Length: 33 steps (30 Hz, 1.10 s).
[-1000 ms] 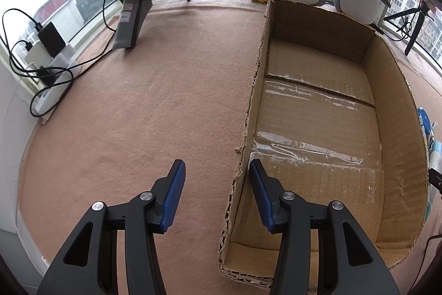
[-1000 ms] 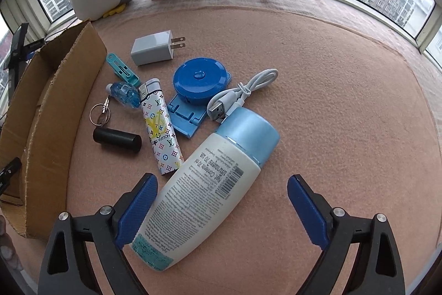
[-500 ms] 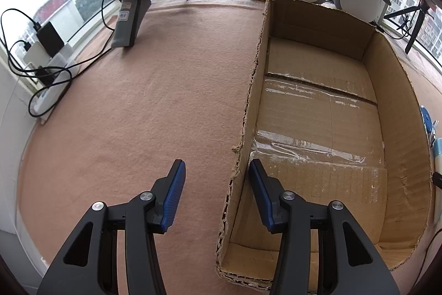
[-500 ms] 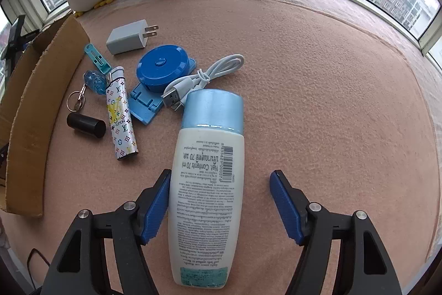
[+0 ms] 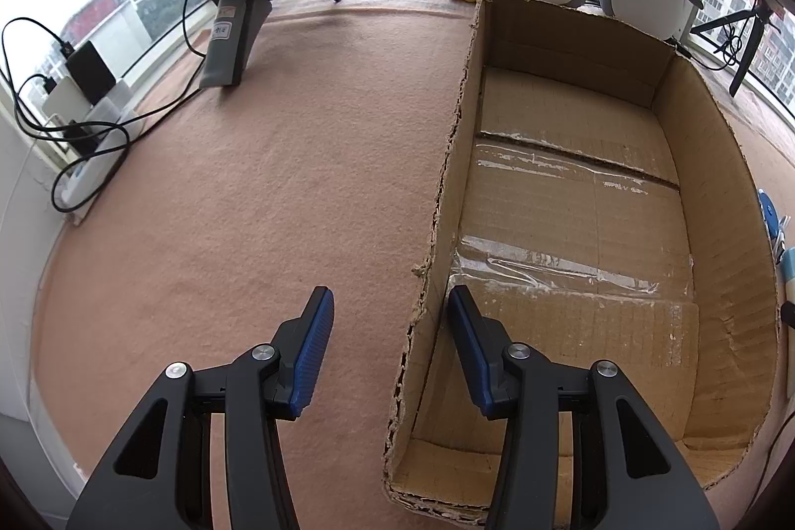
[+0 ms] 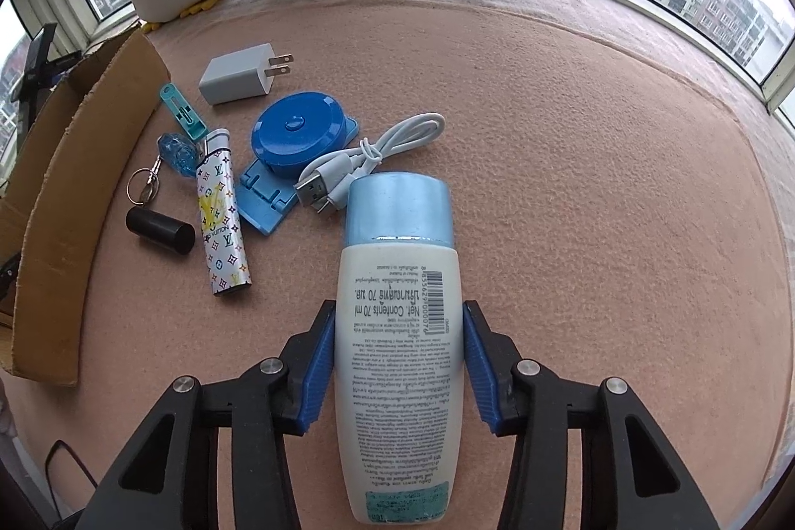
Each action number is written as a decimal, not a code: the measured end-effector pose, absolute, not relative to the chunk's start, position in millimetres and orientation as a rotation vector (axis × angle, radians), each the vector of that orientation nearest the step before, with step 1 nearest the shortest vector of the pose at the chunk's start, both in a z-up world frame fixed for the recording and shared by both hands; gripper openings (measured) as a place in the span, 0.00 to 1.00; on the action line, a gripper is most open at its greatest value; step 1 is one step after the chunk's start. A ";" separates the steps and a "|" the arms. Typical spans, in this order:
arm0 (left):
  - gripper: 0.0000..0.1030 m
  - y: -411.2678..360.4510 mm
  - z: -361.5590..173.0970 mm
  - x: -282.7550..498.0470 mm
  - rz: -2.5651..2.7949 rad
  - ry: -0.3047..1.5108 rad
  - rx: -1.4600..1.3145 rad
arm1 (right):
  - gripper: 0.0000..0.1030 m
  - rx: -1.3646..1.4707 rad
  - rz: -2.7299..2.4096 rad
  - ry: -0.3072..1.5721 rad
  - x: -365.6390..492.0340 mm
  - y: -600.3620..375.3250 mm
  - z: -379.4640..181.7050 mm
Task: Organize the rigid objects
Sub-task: 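Close the right gripper around the white-and-blue lotion bottle, then lift the lotion bottle with the right gripper and carry it over the box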
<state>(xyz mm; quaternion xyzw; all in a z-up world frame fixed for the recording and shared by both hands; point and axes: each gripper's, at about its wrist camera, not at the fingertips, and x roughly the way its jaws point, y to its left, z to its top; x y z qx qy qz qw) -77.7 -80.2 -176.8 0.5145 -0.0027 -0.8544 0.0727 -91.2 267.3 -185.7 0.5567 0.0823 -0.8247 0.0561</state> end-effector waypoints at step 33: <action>0.45 -78.6 -176.8 -79.6 -2.572 -0.007 1.538 | 0.43 1.343 -2.419 0.138 -75.6 166.6 -98.0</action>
